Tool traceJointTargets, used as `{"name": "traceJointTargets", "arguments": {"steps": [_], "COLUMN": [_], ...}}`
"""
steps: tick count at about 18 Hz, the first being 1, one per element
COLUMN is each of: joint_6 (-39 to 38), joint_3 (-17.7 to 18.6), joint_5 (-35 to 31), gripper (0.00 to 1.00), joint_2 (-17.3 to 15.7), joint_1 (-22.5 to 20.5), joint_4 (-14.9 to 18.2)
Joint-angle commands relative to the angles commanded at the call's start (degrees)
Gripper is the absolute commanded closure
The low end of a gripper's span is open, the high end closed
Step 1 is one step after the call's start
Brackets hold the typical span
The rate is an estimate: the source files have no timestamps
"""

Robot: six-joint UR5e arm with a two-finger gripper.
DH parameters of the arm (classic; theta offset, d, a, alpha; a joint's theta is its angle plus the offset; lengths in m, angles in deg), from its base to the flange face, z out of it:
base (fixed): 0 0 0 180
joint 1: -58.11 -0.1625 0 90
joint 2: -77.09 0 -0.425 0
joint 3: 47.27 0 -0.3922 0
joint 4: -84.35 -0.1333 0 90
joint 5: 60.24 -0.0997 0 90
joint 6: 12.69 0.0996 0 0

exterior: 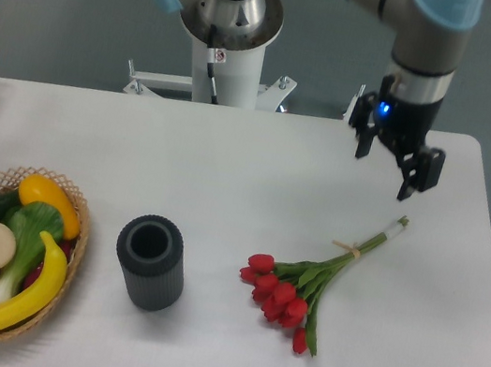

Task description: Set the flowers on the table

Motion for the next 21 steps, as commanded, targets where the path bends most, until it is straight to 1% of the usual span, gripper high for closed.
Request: {"name": "traceJointTargets", "arguments": {"steps": [2,4,9,15,21], "joint_6": [3.27,4.42,4.52,4.6,4.6], "joint_3": [0.0,0.09,0.36,0.88,0.88], "joint_5": [0.0,0.26,0.53,0.79,0.79], "gripper": [0.0,0.0,0.0,0.0,0.0], "joint_2": [-0.71,-1.15,-1.15,-1.06,-0.62], "joint_1": [-1.68,-3.09,-3.79,-5.9,-6.52], "joint_4": [1.32,1.76,1.68,1.68,1.41]}}
